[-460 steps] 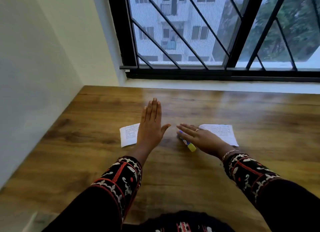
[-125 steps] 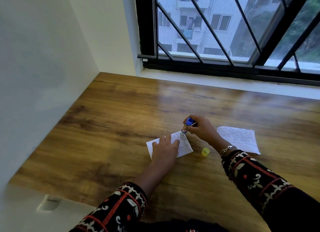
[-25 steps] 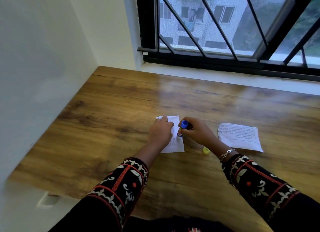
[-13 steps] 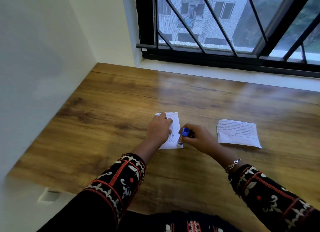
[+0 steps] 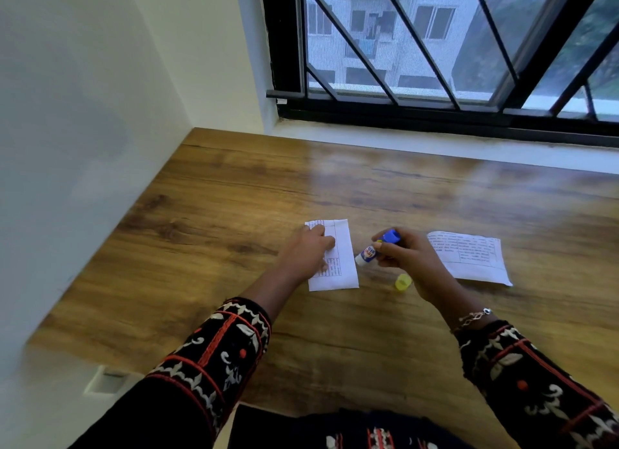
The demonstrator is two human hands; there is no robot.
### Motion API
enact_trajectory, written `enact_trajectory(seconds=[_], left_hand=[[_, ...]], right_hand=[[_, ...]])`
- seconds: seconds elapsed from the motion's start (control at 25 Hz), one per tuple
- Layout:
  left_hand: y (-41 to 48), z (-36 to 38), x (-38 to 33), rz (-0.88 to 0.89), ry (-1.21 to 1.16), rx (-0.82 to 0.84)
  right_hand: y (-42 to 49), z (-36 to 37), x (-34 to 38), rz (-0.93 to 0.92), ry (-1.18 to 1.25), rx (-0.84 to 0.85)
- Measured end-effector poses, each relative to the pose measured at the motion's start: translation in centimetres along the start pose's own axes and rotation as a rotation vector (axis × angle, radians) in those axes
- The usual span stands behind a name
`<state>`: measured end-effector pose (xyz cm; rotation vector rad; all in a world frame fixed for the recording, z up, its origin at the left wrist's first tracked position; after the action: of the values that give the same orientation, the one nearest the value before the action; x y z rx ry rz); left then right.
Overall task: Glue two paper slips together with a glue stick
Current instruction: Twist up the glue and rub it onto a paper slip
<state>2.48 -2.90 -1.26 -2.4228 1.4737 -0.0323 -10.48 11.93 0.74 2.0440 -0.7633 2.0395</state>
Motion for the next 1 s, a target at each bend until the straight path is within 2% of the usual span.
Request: enact_trajectory(seconds=[0.16,0.44,0.72,1.0], left_hand=[[-0.1,0.1,-0.1,-0.057,0.093,-0.018],[0.8,1.0,-2.5,-0.302,0.087,-0.063],[1.0,0.9,-3.1,-0.305,0.094,-0.098],[1.1,0.9,-3.1,-0.281,0.081,-0.094]], right_hand=[[0.3,-0.7,-0.1,-0.001,0.006,-0.035],[1.4,-0.6,0.1,-0.015,-0.093,-0.096],[3.4,-0.4,0.5,-0.049,-0.338,-0.192],[5.0,-0.2,0.5,-0.029,-0.474,-0.205]])
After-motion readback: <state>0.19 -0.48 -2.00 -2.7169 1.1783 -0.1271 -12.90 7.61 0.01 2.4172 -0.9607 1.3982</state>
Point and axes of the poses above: each hand's wrist, its own y-axis towards the middle knuckle, its own z-axis out of the palm, x = y × z, the point moved 1 cm from there along y, towards the middle knuckle, and after that the axes turned 7 degrees about x, right-handed, at the moved point
